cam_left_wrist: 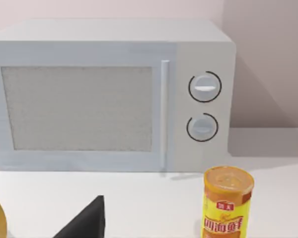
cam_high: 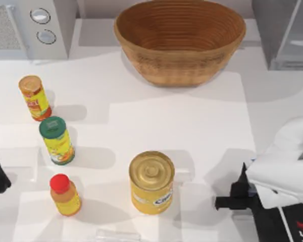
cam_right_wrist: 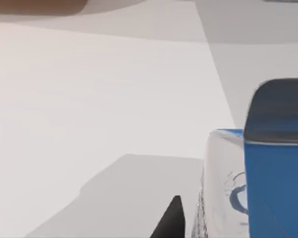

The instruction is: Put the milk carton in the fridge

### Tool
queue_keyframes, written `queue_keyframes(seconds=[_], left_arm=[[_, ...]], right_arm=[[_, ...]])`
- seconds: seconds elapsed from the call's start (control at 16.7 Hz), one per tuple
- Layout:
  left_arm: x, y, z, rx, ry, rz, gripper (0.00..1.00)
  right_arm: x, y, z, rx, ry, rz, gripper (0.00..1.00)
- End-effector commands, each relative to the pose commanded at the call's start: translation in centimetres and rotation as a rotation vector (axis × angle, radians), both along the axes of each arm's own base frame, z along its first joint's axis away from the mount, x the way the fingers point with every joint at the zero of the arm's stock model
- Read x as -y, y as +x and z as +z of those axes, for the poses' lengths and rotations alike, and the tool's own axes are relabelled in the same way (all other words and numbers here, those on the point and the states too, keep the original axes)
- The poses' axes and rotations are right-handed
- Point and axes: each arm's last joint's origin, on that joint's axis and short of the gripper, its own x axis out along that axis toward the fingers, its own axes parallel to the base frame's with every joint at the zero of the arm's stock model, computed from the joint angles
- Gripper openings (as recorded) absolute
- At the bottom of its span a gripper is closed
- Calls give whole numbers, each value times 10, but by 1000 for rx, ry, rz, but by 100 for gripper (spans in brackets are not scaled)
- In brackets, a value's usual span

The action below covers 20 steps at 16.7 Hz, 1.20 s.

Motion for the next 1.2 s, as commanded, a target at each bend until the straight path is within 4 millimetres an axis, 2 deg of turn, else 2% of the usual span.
queue_keyframes(seconds=[0.12, 0.18, 0.6, 0.66, 0.78, 0.96, 1.2], left_arm=[[0, 0, 0, 0, 0, 0, 100], [0, 0, 0, 0, 0, 0, 100], [0, 0, 0, 0, 0, 0, 100], [0, 0, 0, 0, 0, 0, 100], [0, 0, 0, 0, 0, 0, 100], [0, 0, 0, 0, 0, 0, 100], [0, 0, 0, 0, 0, 0, 100]], right_arm=[[0, 0, 0, 0, 0, 0, 2], [0, 0, 0, 0, 0, 0, 0], [0, 0, 0, 0, 0, 0, 0], [4, -2, -8, -33, -35, -7, 0], [3, -1, -7, -31, -33, -7, 0], [-2, 4, 4, -24, -25, -5, 0], [-11, 13, 34, -23, -24, -6, 0]])
